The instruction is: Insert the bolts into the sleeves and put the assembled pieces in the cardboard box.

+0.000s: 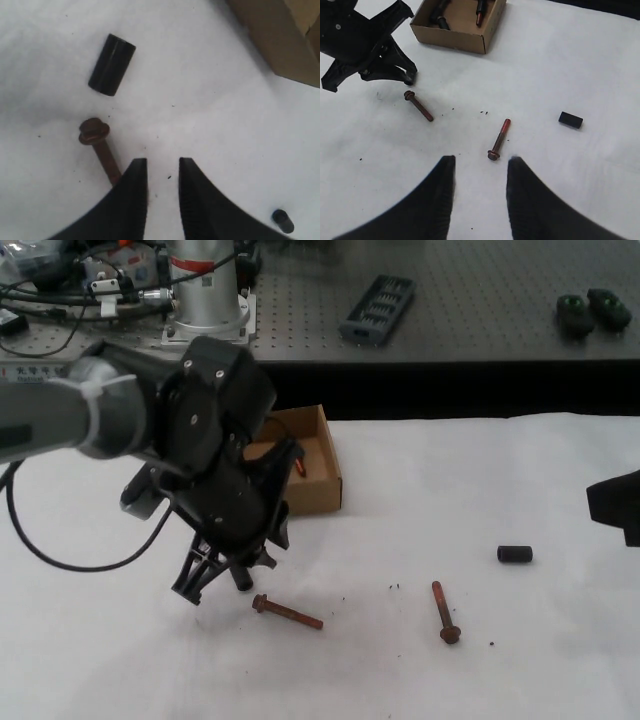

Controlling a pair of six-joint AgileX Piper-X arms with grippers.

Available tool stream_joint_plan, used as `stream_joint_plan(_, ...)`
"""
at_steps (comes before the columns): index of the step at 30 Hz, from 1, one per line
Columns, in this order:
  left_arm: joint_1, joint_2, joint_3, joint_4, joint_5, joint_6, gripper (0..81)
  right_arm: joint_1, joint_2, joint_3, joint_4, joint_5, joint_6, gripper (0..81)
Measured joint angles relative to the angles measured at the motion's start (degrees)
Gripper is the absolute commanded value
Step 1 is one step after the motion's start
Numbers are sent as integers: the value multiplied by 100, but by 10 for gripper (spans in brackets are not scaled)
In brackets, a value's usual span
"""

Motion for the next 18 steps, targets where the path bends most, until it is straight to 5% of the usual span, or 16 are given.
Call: stream_joint_plan(18, -97, 105, -73, -223, 433, -419, 171, 0, 21, 0, -100, 476, 0, 264)
